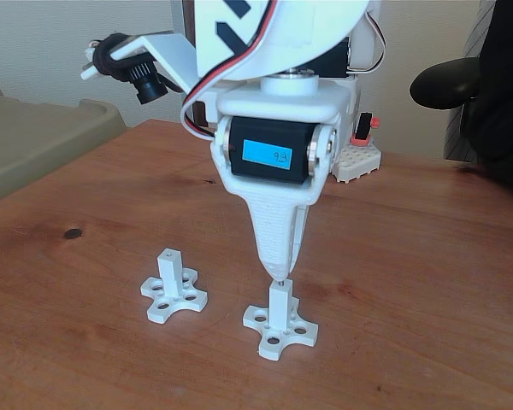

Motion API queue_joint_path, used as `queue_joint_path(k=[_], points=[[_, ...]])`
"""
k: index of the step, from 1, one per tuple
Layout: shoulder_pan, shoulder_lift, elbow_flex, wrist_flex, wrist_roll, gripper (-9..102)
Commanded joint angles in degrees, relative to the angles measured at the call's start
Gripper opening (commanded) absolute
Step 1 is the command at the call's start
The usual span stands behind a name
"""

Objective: Grab the screw and set it in the hole.

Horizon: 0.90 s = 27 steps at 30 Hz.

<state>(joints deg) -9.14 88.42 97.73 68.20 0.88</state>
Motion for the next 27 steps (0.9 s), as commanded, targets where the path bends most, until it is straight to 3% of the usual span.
queue_joint_path(k=[1, 27], points=[[0.18, 2.2, -3.69, 1.23, 0.79, -2], [-1.41, 2.72, -3.96, 2.11, 2.11, 1]])
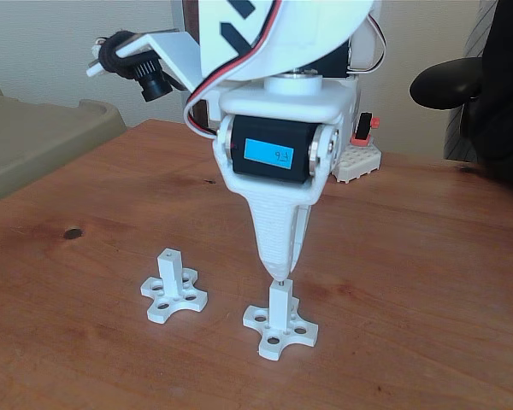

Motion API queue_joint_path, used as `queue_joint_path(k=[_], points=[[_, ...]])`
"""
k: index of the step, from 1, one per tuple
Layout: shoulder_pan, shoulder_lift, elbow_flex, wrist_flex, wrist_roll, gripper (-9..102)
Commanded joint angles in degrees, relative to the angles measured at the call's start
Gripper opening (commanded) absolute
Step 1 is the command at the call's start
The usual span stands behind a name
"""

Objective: Grab the screw and set it in the hole.

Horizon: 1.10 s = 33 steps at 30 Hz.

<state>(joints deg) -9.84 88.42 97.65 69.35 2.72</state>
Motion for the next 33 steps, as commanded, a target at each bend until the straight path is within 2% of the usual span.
queue_joint_path(k=[1, 33], points=[[-0.7, 2.72, -3.87, 0.97, 0.26, 1], [0.18, 2.55, -4.22, 0.62, 2.11, 10]])
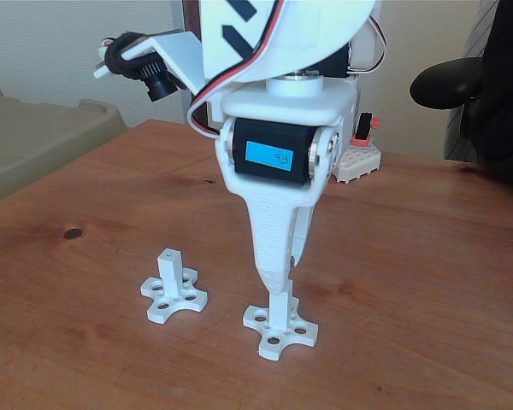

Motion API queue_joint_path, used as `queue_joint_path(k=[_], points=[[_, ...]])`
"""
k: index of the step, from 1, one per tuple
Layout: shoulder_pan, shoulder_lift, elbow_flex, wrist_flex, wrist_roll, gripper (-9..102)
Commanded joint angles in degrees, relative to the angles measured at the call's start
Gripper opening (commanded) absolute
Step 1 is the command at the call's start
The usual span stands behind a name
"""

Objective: Grab the screw and set it in the hole.

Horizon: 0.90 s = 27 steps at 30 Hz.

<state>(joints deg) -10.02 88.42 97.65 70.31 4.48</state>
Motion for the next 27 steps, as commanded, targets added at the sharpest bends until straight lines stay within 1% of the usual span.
queue_joint_path(k=[1, 4, 13, 27], points=[[0.62, 2.72, -4.31, -0.35, 0.35, 11], [2.9, 3.43, -4.57, -0.35, -0.44, 11], [5.54, 5.36, -4.75, 0.79, -1.58, 11], [8.96, 18.72, 3.78, 2.72, -4.57, 3]])
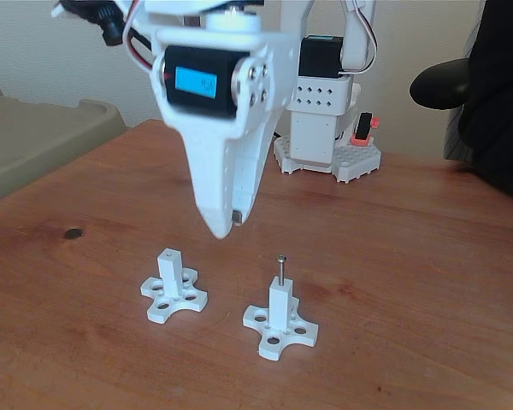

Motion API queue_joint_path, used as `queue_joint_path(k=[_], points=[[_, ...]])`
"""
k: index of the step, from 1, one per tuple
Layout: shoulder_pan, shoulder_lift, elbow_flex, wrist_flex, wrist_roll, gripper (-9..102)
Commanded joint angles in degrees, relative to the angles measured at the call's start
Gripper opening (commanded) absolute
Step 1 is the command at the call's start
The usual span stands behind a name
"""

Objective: Grab the screw and set it in the hole.

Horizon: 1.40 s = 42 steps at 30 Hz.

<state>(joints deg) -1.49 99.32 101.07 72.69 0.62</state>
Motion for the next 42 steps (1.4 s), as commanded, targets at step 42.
queue_joint_path(k=[42], points=[[2.29, 78.31, 63.11, -5.45, -0.88, -4]])
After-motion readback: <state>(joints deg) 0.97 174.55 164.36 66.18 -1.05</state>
